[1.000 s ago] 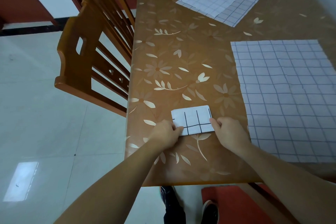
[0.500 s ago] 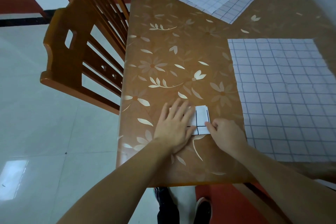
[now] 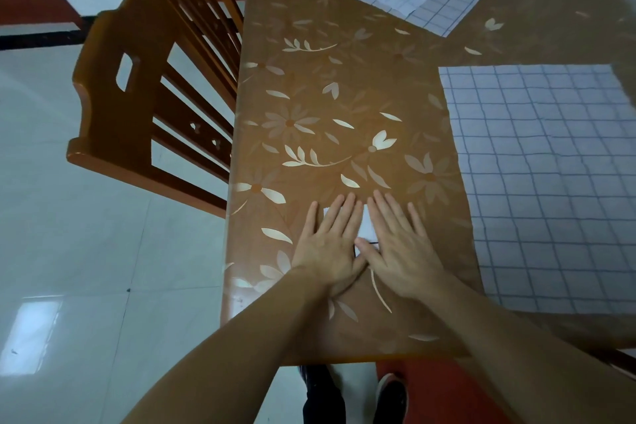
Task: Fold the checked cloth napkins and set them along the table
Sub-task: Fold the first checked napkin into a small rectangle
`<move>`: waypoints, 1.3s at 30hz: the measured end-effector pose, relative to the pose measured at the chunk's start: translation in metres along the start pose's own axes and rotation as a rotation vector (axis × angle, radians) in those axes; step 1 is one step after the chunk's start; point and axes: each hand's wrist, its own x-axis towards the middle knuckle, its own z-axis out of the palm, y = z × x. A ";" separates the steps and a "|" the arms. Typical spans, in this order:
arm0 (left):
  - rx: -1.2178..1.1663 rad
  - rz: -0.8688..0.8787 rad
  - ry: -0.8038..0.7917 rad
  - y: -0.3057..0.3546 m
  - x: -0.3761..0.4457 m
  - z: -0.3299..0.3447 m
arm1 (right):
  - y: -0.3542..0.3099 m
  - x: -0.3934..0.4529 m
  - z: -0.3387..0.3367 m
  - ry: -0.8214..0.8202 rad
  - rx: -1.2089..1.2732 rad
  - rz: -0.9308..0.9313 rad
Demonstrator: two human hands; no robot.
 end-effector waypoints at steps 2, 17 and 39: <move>0.015 0.002 0.012 -0.005 0.000 -0.002 | 0.016 -0.003 -0.002 -0.001 -0.060 0.016; 0.123 0.029 -0.045 -0.023 -0.012 -0.014 | -0.007 -0.042 -0.027 0.112 0.075 0.485; -0.833 -0.274 -0.005 0.016 -0.039 -0.060 | -0.004 -0.059 -0.092 0.007 1.069 0.512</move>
